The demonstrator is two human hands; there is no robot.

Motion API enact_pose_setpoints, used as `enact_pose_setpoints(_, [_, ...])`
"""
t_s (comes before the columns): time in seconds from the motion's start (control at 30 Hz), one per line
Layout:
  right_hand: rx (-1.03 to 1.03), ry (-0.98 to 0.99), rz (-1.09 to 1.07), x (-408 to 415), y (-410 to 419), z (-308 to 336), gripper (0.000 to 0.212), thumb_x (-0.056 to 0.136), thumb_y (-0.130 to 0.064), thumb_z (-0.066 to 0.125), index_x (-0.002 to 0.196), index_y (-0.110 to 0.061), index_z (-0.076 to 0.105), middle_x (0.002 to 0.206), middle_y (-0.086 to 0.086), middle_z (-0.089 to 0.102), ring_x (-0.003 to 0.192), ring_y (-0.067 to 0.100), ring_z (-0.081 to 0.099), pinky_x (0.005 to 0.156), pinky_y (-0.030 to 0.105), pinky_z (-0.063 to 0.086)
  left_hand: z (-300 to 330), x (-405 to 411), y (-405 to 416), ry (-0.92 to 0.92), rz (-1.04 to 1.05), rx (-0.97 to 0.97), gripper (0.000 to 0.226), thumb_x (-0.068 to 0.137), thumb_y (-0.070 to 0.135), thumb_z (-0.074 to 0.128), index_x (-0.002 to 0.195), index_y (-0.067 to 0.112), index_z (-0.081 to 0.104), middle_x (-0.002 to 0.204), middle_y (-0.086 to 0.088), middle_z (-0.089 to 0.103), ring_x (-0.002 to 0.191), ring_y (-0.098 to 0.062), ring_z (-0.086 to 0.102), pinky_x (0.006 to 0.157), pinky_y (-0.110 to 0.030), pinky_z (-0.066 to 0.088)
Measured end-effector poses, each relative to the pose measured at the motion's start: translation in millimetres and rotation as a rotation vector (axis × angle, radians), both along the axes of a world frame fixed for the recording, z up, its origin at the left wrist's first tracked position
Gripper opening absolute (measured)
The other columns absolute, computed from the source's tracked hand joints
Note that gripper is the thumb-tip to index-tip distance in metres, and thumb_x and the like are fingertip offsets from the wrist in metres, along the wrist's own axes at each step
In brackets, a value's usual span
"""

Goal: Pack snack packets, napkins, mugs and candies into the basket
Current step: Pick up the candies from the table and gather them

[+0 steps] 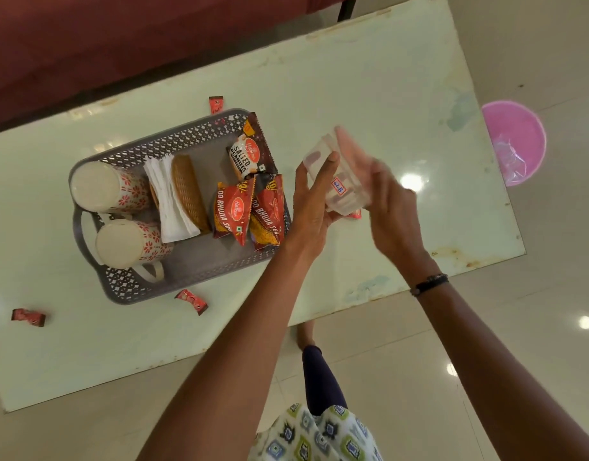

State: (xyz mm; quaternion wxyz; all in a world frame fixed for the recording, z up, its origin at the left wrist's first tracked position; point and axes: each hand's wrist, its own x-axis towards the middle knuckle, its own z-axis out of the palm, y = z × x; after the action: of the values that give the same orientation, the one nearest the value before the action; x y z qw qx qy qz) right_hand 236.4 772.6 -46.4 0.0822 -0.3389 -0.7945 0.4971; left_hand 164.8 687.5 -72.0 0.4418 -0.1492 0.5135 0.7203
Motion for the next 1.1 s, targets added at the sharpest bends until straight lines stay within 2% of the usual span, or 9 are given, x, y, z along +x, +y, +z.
enact_pose_setpoints(0.07, [-0.138,0.046,-0.138,-3.8,11.6,0.5,0.043,0.099,-0.045,0.027,0.104,-0.022,0.062,0.089,0.022,0.067,0.080,0.039,0.065,0.065,0.055,0.055,-6.7,0.3,1.2,-0.005,-0.008,0.049,0.043,0.092,0.038,0.053,0.132,0.031,0.040,0.106,-0.001,0.067,0.090,-0.019,0.070,0.083,-0.057,0.050])
enact_pose_setpoints(0.2, [0.235,-0.029,0.158,-6.0,20.4,-3.4,0.037,0.102,-0.033,0.033,0.129,-0.020,0.054,0.087,0.007,0.072,0.066,0.011,0.061,0.057,0.008,0.043,-8.0,-6.8,12.2,-0.082,-0.045,0.054,0.062,0.083,0.045,0.059,0.136,0.018,0.039,0.107,-0.011,0.061,0.090,-0.026,0.061,0.067,-0.039,0.050])
enact_pose_setpoints(0.3, [0.332,-0.010,0.219,-3.1,21.8,-12.0,0.037,0.101,-0.032,0.037,0.134,-0.022,0.051,0.111,0.005,0.071,0.077,0.002,0.061,0.061,-0.003,0.035,-7.7,-14.9,25.6,-0.091,-0.075,0.010,0.059,0.078,0.041,0.065,0.129,0.018,0.048,0.107,-0.013,0.061,0.095,-0.028,0.062,0.075,-0.043,0.054])
enact_pose_setpoints(0.4, [0.253,-0.011,0.139,-1.8,26.4,-23.3,0.037,0.101,-0.033,0.036,0.132,-0.021,0.053,0.099,0.006,0.073,0.067,0.006,0.062,0.061,0.003,0.041,-14.3,-20.2,32.2,-0.089,-0.085,-0.040,0.058,0.073,0.039,0.071,0.124,0.016,0.054,0.107,-0.011,0.065,0.096,-0.026,0.065,0.082,-0.046,0.054])
enact_pose_setpoints(0.53, [-0.201,0.053,-0.316,-8.2,37.9,-33.7,0.033,0.100,-0.040,0.035,0.104,-0.021,0.062,0.088,0.004,0.065,0.090,0.031,0.065,0.075,0.045,0.059,-21.0,-21.1,31.3,-0.148,0.012,-0.143,0.058,0.081,0.030,0.067,0.132,0.015,0.045,0.104,-0.007,0.061,0.092,-0.021,0.061,0.066,-0.034,0.056])
enact_pose_setpoints(0.67, [-0.419,0.062,-0.456,-13.5,54.9,-53.5,0.034,0.101,-0.036,0.039,0.090,-0.012,0.061,0.093,0.010,0.059,0.098,0.029,0.066,0.072,0.029,0.059,-31.4,-25.7,29.9,-0.183,0.090,-0.208,0.072,0.070,0.033,0.067,0.134,0.014,0.040,0.104,-0.009,0.054,0.095,-0.025,0.058,0.065,-0.038,0.058])
enact_pose_setpoints(0.87, [-0.326,-0.011,-0.249,-13.6,50.6,-72.5,0.034,0.100,-0.028,0.044,0.083,-0.001,0.057,0.072,0.000,0.051,0.076,0.016,0.058,0.074,0.025,0.058,-37.7,-30.4,33.6,-0.118,0.045,-0.450,0.068,0.075,0.023,0.074,0.128,0.014,0.031,0.116,-0.009,0.048,0.098,-0.021,0.057,0.075,-0.042,0.057])
enact_pose_setpoints(0.93, [-0.384,0.014,-0.365,-13.7,54.3,-78.8,0.036,0.100,-0.027,0.042,0.075,-0.004,0.053,0.074,0.001,0.050,0.079,0.017,0.061,0.076,0.030,0.059,-39.6,-30.7,32.1,-0.081,0.048,-0.503,0.055,0.081,0.017,0.064,0.126,0.010,0.034,0.115,-0.014,0.052,0.089,-0.022,0.056,0.072,-0.038,0.053])
enact_pose_setpoints(1.1, [-0.663,0.099,-0.679,-14.4,72.6,-96.4,0.030,0.101,-0.020,0.039,0.077,-0.008,0.052,0.091,0.003,0.051,0.097,0.027,0.063,0.071,0.023,0.058,-42.8,-33.9,30.0,0.066,0.048,-0.590,0.064,0.082,0.013,0.059,0.138,0.017,0.027,0.138,-0.014,0.042,0.119,-0.028,0.050,0.088,-0.040,0.051])
